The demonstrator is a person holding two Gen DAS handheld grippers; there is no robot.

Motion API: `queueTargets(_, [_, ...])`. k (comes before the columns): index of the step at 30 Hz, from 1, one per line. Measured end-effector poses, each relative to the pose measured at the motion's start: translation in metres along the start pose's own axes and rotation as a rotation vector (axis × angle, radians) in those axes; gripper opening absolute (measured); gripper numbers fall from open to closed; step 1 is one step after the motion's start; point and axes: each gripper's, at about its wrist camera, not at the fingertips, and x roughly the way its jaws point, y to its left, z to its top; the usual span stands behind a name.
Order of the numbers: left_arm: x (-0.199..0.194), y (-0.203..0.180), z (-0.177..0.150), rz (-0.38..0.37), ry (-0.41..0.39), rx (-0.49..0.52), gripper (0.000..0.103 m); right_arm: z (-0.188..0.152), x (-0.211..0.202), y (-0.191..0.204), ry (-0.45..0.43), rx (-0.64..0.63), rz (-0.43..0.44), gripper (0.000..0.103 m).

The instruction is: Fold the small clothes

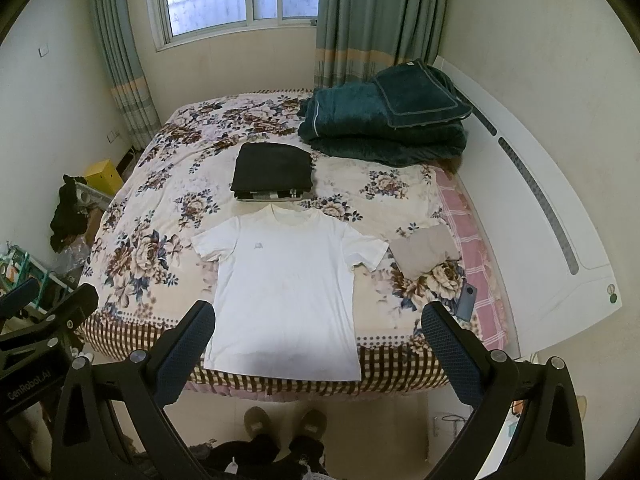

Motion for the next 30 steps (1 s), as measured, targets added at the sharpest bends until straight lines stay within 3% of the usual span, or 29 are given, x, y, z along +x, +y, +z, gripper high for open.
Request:
queueTargets(8, [0.016,0.013,0.010,-0.008,-0.007,0.002,0.103,0.000,0.001,-0.001,0.006,0.016,-0.004,0.103])
queueTargets(11, [0.050,0.023,0.020,0.048,-0.041,0.017,0.103,0.011,0.006,0.006,0.009,0.044,-0.046,0.103])
queueTargets(14, [0.091,0.035,0.027,0.093,-0.043,0.013,0.103,0.014,0.043,-0.004,0.020,0.096,-0.103,0.103])
queueTargets(19, [0.199,0.046,0.043,0.176,0.023,0.002,0.103,0.003,0.153,-0.056,0.125,0.269,-0.150,0.103])
queueTargets(23, [0.281,0.049,0.050,0.220,0.104,-0.042,0.103,-0.008,0.271,-0.112,0.292,0.433,-0.125,0.103])
queueTargets(28, [0.375,0.052,0.049,0.308,0.193,-0.119,0.103,-0.031,0.434,-0.180,0.472,0.631,-0.054,0.064])
queueTargets(30, [0.413,0.051,0.043,0.324,0.226,-0.136,0.103,-0.045,0.501,-0.203,0.503,0.748,0.017,0.060])
